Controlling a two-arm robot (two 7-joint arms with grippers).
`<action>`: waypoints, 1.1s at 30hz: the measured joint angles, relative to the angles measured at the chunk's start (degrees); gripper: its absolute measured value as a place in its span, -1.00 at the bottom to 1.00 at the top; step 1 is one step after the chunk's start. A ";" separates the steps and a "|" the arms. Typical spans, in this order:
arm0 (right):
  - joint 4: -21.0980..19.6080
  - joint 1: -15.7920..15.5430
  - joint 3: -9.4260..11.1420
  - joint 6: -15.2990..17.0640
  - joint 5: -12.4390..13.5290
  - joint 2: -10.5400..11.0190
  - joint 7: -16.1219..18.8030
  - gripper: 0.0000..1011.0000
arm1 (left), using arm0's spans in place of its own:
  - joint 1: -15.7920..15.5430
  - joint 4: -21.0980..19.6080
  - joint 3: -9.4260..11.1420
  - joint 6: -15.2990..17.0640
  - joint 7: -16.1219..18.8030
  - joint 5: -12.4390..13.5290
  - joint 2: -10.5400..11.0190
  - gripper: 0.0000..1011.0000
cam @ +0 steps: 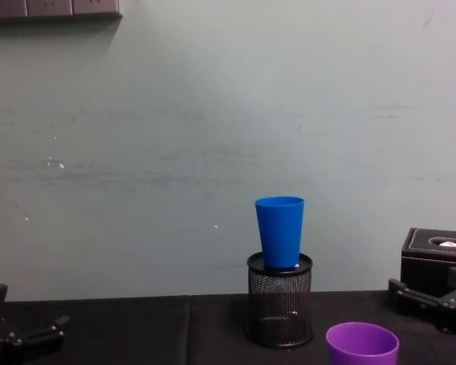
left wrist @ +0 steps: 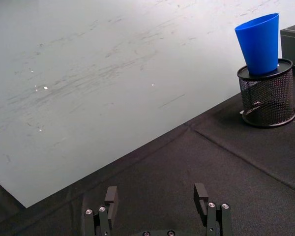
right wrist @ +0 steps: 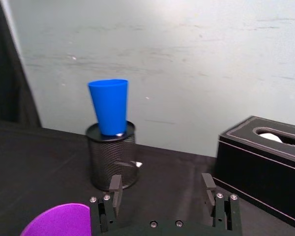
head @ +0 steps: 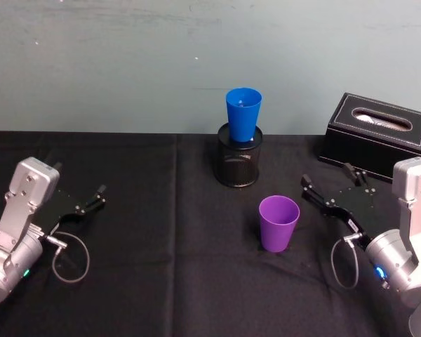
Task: Pick up one cup with a gripper and tap it against the other cup.
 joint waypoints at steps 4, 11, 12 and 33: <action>-0.04 -0.14 0.71 0.91 -1.04 -0.61 -1.31 0.98 | 0.00 0.00 0.00 0.00 0.00 0.00 0.00 1.00; 0.42 -0.13 1.30 2.79 -2.92 -1.39 -2.62 0.98 | 0.00 0.00 0.00 0.00 0.00 0.00 0.00 1.00; 0.58 -0.09 1.30 3.33 -3.40 -1.58 -2.77 0.98 | 0.00 0.00 0.00 0.00 0.00 0.00 0.00 1.00; 2.77 0.54 3.22 7.31 -5.99 -3.49 -3.32 0.98 | 0.00 0.00 0.00 0.00 0.00 0.00 0.00 1.00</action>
